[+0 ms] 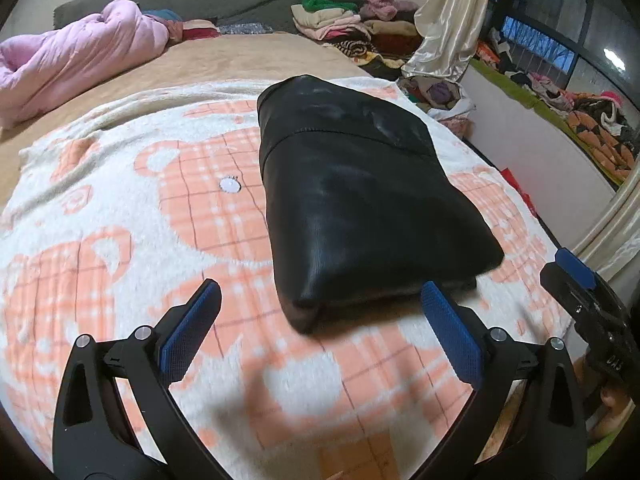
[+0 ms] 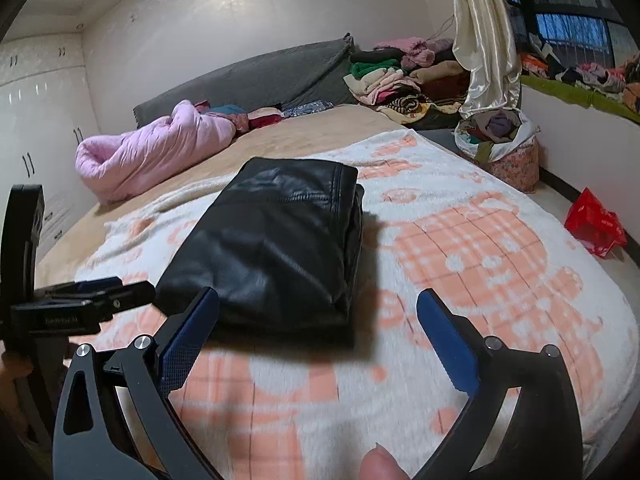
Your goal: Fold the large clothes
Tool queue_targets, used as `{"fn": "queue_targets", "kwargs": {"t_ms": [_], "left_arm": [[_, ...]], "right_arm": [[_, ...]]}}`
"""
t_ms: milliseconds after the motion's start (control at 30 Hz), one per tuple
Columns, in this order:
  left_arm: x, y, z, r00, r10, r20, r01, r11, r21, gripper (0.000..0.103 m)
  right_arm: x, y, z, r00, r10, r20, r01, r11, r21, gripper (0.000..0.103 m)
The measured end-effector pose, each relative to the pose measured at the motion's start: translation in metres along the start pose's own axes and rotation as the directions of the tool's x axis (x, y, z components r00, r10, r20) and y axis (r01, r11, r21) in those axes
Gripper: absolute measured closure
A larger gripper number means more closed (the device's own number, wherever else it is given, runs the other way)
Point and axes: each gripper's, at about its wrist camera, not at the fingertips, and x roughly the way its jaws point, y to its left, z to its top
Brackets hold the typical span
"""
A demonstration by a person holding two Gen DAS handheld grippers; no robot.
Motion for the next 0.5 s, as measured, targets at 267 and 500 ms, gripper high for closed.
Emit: {"fn": "queue_targets", "kwargs": {"t_ms": [267,500], "left_arm": [[-0.015,0.005,-0.025,1.000,0.015,0.021,-0.015,0.999,-0.030,0.009],[-0.025,0.010,-0.034,0.999,0.027,0.037,-0.025,0.999,-0.042,0.009]], "right_arm": [[-0.014,0.008,-0.026,0.998,-0.039,-0.044,0.037,0.998,-0.059,0.004],[-0.012,0.008,-0.030,0.996,-0.055,-0.065,0.051,0.997,-0.065,0.004]]}}
